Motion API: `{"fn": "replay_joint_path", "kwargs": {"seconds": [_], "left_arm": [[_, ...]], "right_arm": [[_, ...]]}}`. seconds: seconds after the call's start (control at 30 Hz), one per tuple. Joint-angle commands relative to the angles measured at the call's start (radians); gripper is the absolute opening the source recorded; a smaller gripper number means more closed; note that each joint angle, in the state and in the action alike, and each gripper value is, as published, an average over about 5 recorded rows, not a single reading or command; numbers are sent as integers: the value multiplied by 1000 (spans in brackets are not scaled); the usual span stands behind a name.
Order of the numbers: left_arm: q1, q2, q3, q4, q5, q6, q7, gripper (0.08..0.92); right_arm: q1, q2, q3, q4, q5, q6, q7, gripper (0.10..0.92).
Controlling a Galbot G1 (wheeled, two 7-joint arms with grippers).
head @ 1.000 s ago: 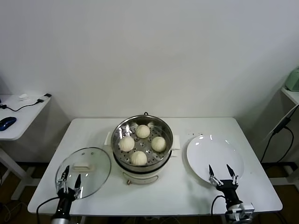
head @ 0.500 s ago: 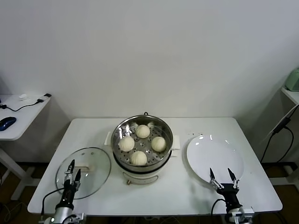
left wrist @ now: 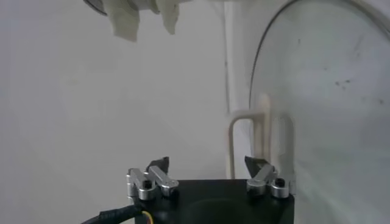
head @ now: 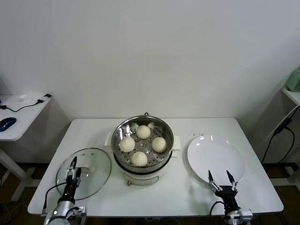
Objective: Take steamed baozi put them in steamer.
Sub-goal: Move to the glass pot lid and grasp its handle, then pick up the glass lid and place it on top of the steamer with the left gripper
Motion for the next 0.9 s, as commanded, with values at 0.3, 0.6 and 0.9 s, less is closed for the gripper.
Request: {"fn": "replay_joint_path", "kwargs": {"seconds": [0.3, 0.6, 0.9], "left_arm": [[-20, 0, 14, 31, -13, 37, 18, 524], [-28, -8, 16, 29, -27, 44, 17, 264], [9, 4, -20, -111, -74, 68, 63, 133]], "right_arm": [[-2, 3, 3, 18, -35, -1, -6, 823], [4, 7, -2, 22, -49, -4, -7, 823], [2, 5, 7, 36, -48, -5, -7, 823]]}}
